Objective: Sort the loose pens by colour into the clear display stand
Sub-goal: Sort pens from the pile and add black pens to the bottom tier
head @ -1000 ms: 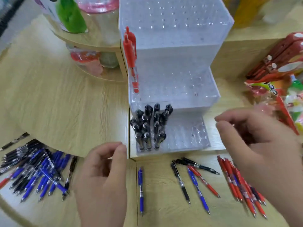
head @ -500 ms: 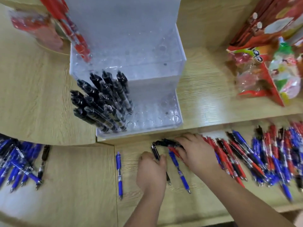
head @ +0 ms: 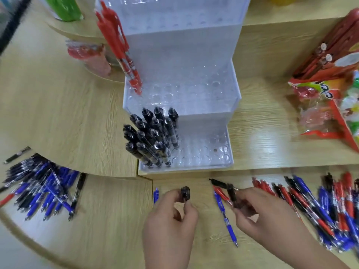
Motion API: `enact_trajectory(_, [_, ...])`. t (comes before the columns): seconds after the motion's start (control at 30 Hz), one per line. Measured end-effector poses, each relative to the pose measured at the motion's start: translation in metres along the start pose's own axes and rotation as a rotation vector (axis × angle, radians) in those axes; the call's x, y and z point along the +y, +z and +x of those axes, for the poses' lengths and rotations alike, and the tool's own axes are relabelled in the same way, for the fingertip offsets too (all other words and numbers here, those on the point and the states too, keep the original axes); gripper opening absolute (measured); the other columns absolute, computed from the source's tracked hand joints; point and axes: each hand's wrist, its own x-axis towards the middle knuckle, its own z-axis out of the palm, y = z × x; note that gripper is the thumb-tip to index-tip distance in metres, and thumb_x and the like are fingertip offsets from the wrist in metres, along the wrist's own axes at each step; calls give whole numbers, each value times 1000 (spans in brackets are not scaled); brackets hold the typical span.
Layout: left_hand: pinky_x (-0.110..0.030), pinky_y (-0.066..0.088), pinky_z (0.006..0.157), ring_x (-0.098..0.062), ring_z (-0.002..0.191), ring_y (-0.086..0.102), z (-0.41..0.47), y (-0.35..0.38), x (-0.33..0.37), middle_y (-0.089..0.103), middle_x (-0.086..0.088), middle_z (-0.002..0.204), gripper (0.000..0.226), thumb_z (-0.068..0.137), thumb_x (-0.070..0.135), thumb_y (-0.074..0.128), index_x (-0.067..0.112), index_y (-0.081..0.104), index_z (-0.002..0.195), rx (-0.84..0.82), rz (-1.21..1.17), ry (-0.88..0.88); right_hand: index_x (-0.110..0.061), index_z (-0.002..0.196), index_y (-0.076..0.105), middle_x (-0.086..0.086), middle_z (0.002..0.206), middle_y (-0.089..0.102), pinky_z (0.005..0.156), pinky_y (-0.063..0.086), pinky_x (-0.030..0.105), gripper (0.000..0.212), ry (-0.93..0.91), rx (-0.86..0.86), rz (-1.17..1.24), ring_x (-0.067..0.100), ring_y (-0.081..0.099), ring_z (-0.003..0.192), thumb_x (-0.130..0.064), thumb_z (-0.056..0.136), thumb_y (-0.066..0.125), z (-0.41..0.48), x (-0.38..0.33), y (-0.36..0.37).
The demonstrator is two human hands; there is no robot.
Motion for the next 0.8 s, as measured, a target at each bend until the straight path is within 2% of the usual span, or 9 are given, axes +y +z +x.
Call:
enact_trajectory(0.1, [-11, 36, 50, -9, 41, 43, 4, -38, 37, 47, 2, 47, 22, 64, 49, 61, 44, 69, 84, 232, -204, 99, -42, 76, 60, -21, 77, 65, 59, 44, 2, 29, -6, 80, 310, -7, 64, 67, -19, 71, 77, 6, -39, -36])
enact_trajectory(0.17, [-13, 36, 48, -12, 42, 42, 12, -55, 55, 46, -1, 50, 18, 72, 40, 66, 40, 71, 89, 311, -272, 227, -33, 77, 67, -16, 80, 70, 61, 47, 5, 18, -28, 161, 545, 1, 69, 70, -19, 72, 77, 21, -65, -53])
enact_trajectory(0.23, [-15, 37, 49, -13, 47, 45, 22, -62, 63, 49, 1, 55, 12, 79, 33, 68, 39, 69, 90, 351, -304, 335, -31, 81, 69, -13, 81, 72, 64, 49, 8, 15, -53, 255, 652, 5, 70, 73, -20, 75, 78, 41, -86, -63])
enact_trajectory(0.37, [-8, 36, 54, -5, 54, 48, 37, -59, 67, 54, 16, 66, 15, 82, 29, 67, 44, 67, 80, 376, -318, 387, -32, 86, 71, -21, 79, 70, 62, 44, 5, 19, -81, 313, 672, -1, 67, 73, -14, 81, 75, 77, -109, -60])
enact_trajectory(0.43, [-7, 36, 55, -1, 56, 49, 39, -57, 69, 56, 20, 70, 19, 82, 27, 66, 45, 63, 86, 381, -317, 399, -30, 88, 71, -21, 79, 70, 60, 43, 5, 17, -71, 303, 692, -2, 66, 70, -14, 82, 74, 88, -112, -53])
enact_trajectory(0.57, [-8, 35, 57, -1, 59, 48, 36, -51, 68, 60, 12, 78, 17, 83, 26, 66, 41, 64, 90, 407, -330, 406, -27, 90, 72, -19, 80, 70, 63, 45, 8, 14, -65, 297, 623, -2, 66, 73, -16, 83, 74, 100, -110, -39])
enact_trajectory(0.67, [-9, 35, 56, -1, 60, 47, 35, -44, 64, 59, 11, 77, 15, 83, 22, 66, 35, 66, 91, 422, -324, 425, -24, 92, 74, -19, 78, 71, 62, 44, 7, 12, -38, 316, 644, -4, 64, 67, -16, 83, 74, 104, -106, -36])
enact_trajectory(0.8, [-8, 35, 57, -3, 58, 47, 36, -34, 58, 61, 9, 79, 13, 83, 20, 68, 28, 70, 93, 430, -324, 410, -23, 93, 74, -17, 78, 70, 63, 47, 10, 10, -83, 324, 538, -1, 64, 70, -20, 83, 74, 104, -103, -36])
